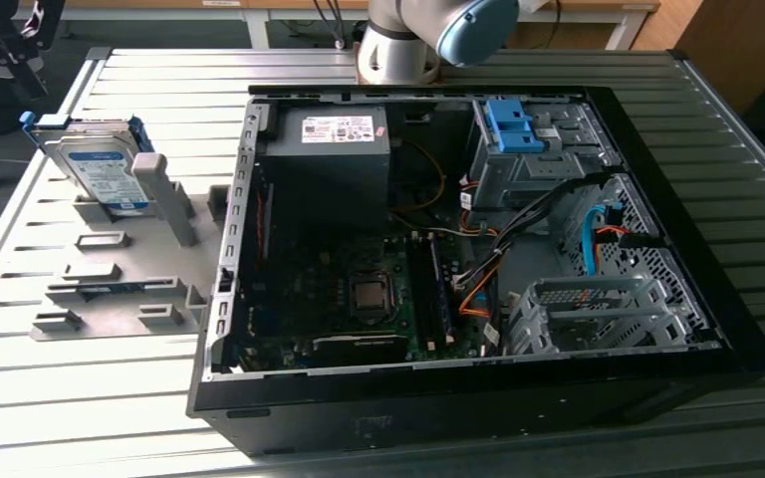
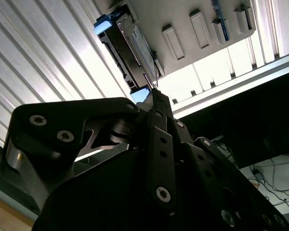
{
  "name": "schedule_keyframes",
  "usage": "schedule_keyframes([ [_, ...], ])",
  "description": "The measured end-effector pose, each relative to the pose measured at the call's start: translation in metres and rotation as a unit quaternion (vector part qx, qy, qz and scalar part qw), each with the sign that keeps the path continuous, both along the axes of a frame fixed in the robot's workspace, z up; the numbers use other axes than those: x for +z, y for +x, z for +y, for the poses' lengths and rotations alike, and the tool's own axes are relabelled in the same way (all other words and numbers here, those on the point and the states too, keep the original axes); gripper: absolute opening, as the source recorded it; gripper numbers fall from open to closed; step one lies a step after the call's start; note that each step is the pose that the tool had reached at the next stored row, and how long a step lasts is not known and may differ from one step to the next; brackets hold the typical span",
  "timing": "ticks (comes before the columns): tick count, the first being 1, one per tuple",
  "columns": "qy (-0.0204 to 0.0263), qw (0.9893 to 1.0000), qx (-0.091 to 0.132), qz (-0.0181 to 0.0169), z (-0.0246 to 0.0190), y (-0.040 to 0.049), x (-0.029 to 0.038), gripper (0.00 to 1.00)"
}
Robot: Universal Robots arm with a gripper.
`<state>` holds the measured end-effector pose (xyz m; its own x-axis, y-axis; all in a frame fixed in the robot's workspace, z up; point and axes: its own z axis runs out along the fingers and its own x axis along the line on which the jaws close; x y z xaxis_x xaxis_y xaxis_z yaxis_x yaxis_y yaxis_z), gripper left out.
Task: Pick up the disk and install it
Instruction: 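Pick up the disk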
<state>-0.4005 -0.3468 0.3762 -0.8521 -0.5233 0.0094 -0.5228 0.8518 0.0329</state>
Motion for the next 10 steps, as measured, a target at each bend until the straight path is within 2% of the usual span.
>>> schedule_keyframes([
  [10,0.0,1.0,0.007,0.0,0.0,0.0,0.0,0.11],
])
